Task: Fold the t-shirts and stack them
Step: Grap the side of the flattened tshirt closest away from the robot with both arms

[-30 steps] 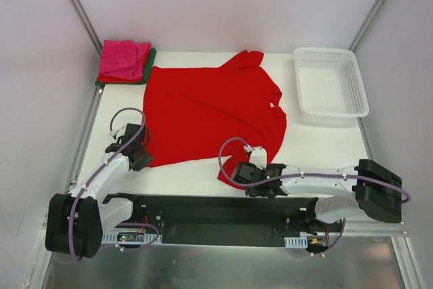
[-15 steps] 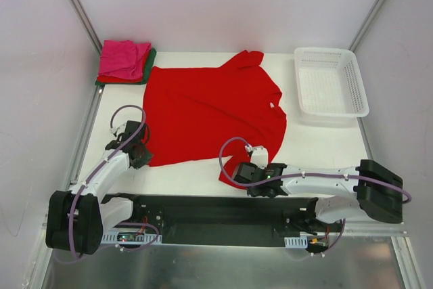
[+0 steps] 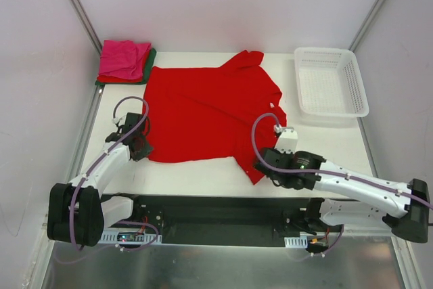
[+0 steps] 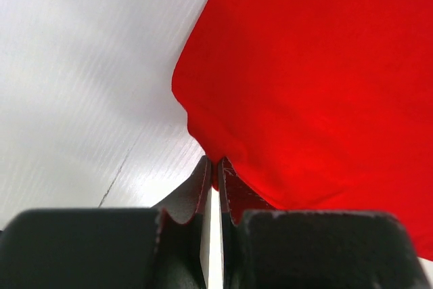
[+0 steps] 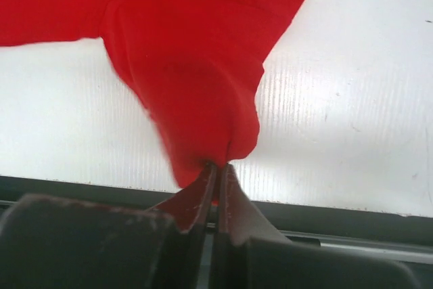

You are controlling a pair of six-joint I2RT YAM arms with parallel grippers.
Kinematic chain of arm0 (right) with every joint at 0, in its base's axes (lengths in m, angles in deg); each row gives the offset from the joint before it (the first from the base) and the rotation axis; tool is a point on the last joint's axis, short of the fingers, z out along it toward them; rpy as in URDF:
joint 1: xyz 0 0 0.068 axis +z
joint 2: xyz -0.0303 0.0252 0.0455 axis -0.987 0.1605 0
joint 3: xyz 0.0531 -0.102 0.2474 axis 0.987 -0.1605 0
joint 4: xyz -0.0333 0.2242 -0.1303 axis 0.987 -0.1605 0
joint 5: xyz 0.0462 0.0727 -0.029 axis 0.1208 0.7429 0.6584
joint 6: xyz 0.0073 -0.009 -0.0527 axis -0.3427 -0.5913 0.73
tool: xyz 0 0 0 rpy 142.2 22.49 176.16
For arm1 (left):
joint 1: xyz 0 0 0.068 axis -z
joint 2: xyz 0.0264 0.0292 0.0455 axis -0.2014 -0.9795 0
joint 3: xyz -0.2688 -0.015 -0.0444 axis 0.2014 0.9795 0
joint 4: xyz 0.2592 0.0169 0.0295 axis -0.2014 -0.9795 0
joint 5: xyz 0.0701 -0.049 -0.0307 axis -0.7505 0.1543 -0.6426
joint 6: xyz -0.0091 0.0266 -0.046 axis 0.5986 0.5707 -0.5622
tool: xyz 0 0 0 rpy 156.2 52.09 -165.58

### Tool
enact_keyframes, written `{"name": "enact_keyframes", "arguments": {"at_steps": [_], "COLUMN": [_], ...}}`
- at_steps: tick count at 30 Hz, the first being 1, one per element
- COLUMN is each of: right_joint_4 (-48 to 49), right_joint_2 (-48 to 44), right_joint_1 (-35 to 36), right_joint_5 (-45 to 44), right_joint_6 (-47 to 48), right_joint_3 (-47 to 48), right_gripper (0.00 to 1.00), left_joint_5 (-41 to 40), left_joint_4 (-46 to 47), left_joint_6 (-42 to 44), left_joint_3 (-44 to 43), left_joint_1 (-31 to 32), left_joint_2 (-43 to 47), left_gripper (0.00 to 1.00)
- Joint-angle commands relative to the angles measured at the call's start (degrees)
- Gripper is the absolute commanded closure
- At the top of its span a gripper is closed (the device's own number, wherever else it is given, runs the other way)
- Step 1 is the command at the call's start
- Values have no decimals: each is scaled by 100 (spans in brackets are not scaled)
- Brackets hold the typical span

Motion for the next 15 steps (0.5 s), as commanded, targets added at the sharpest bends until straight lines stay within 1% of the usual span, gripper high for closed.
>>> {"name": "enact_keyframes", "arguments": {"at_steps": [1,2,8,15], "right_joint_4": [-1239,-1432,-1837,-1847], "right_joint_2": [-367,-402,-482,-420], "right_joint_1": [-53,-45,-71,-317], "right_joint_5": [-705,-750,-1049,-1216], "right_joint_6": [-270,-279,-306,28], "right_joint_3": [452,487,847,1068], "right_gripper": [99,99,99,99], "left_joint_5": [34,26,-45,-80], "left_joint_4": [-107,-107,-116,-178], "left_joint_6": [201,201,271,306], "left_joint_3": [-180,-171,-206,-259], "left_joint_1": [-54,-54,-54,-54], "left_joint_2": [-49,-40,21,180], "left_gripper": [100,100,100,100]}}
